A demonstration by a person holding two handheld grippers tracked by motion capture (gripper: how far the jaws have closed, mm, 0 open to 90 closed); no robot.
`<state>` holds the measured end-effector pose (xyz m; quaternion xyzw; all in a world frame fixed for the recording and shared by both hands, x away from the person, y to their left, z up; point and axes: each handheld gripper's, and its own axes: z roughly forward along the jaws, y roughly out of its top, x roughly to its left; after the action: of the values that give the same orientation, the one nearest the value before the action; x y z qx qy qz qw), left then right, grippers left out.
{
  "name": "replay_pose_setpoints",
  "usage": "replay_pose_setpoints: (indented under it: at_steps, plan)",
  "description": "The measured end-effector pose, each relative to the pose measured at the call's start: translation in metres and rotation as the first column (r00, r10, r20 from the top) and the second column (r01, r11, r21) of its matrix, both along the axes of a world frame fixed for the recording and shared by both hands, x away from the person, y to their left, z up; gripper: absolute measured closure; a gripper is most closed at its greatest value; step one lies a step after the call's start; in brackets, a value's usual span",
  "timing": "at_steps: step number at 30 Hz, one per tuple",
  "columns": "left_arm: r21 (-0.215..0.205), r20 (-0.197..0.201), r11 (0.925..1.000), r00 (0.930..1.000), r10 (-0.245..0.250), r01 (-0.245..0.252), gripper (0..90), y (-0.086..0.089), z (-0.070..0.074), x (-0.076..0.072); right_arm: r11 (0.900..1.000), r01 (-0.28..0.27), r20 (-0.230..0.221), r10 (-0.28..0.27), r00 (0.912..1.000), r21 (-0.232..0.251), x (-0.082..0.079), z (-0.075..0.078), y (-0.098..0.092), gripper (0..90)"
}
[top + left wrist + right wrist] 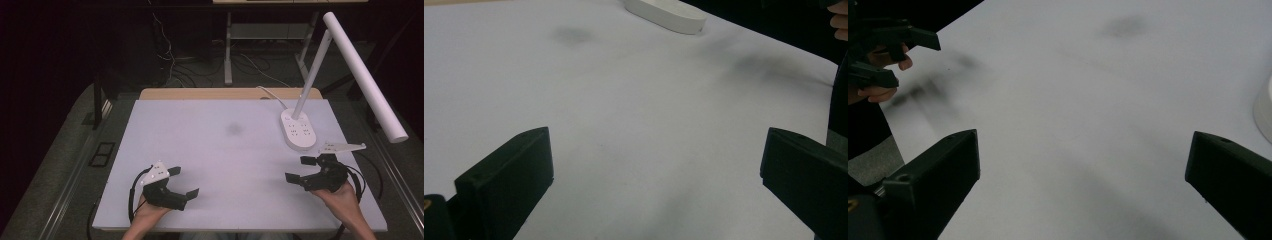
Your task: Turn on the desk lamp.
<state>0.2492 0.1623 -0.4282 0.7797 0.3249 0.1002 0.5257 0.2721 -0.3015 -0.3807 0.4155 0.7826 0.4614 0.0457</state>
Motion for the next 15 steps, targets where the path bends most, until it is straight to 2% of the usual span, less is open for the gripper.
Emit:
replay_pose_setpoints:
  at_steps: [11,15]
  plan:
    - [-0.004,-0.004,1.0000,1.0000,0.005,-0.005,0.0,0.000,0.000,0.000,1.000,0.013,-0.009,-0.013,0.9999,0.003,0.021,0.010,-0.009,0.7]
    - [-0.009,-0.005,0.9999,1.0000,0.008,-0.008,0.0,0.000,-0.001,0.001,1.000,0.015,-0.016,-0.016,0.9998,-0.011,0.029,0.012,-0.012,0.7]
